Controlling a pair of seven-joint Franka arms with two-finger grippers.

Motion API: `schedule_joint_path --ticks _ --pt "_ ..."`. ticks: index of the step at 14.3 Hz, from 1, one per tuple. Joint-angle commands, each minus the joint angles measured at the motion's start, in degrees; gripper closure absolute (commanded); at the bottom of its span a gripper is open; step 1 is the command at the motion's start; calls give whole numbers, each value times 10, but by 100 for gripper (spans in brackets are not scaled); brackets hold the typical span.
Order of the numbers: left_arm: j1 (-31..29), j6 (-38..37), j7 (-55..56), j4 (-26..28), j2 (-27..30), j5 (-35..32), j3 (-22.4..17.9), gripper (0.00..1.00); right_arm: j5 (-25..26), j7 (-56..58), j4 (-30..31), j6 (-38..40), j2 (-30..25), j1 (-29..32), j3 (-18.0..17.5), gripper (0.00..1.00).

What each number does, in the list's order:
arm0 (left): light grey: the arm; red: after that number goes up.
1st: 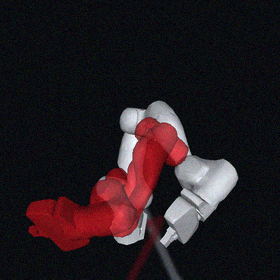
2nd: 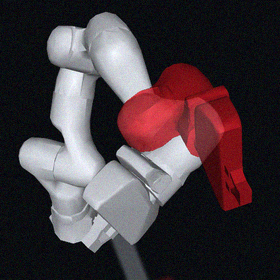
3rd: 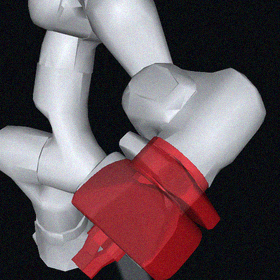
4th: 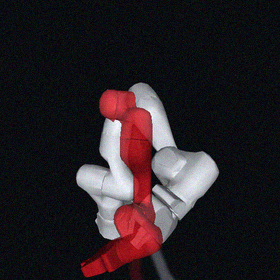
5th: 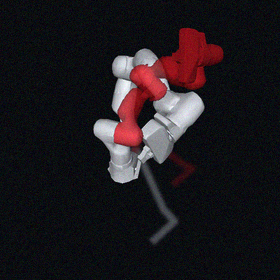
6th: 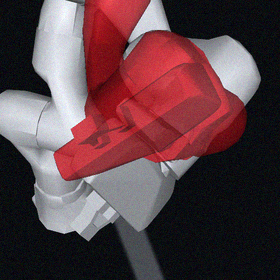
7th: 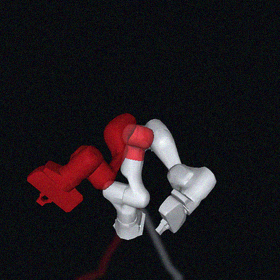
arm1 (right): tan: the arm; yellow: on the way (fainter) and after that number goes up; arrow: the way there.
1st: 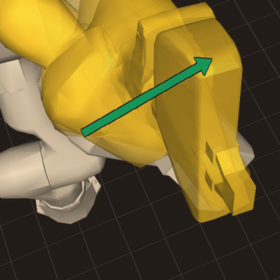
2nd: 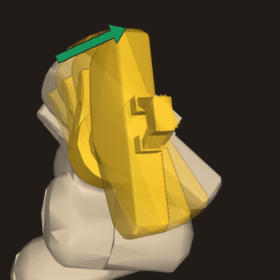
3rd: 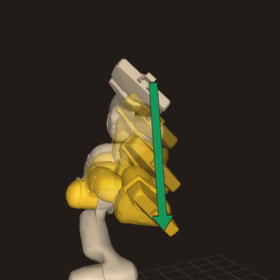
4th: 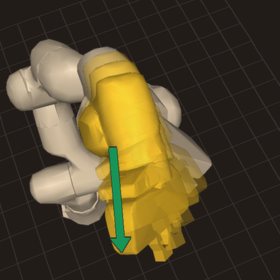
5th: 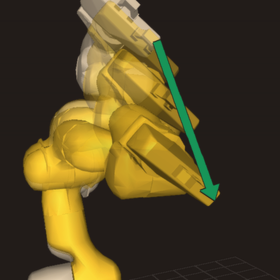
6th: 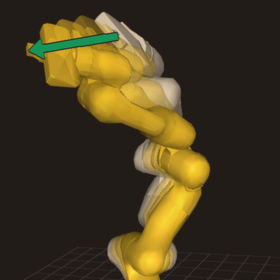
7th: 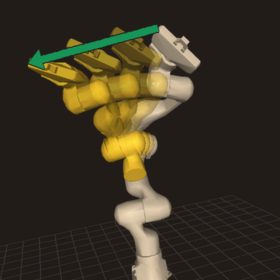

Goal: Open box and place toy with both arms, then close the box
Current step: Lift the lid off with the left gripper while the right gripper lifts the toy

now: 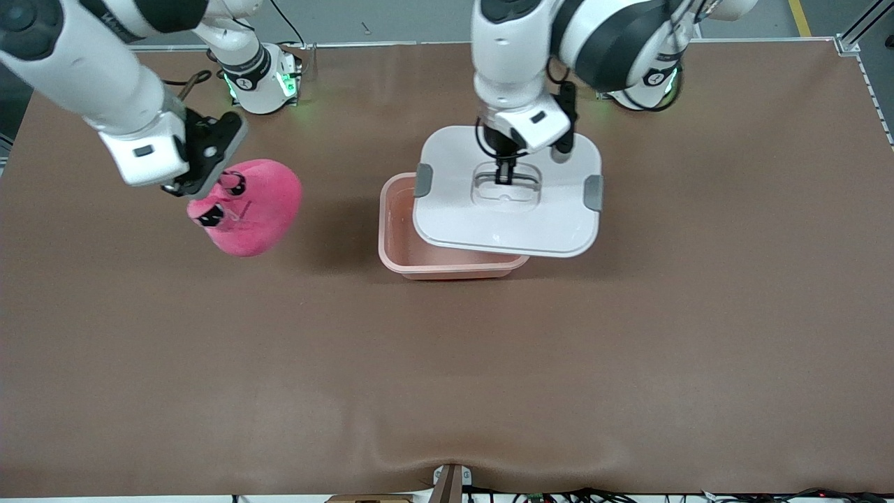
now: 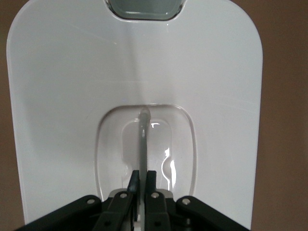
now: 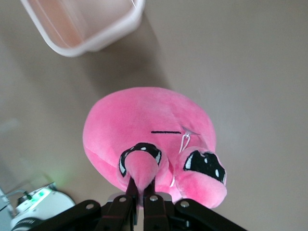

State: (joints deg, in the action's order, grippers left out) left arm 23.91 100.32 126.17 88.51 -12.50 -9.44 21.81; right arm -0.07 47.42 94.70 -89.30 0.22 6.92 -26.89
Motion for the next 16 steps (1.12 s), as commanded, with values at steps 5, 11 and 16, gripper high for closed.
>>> schedule_joint_path --ticks 5,11,16 --pt "-109 -49 -214 -12 48 40 2 100 -10 135 29 -89 -12 -7 -108 100" --pt "-184 -100 -436 -14 44 41 -2 100 -5 145 68 -182 1 -78 -120 100" --pt "-223 -119 -556 -10 30 39 -3 100 11 144 95 -218 6 -73 -160 100"
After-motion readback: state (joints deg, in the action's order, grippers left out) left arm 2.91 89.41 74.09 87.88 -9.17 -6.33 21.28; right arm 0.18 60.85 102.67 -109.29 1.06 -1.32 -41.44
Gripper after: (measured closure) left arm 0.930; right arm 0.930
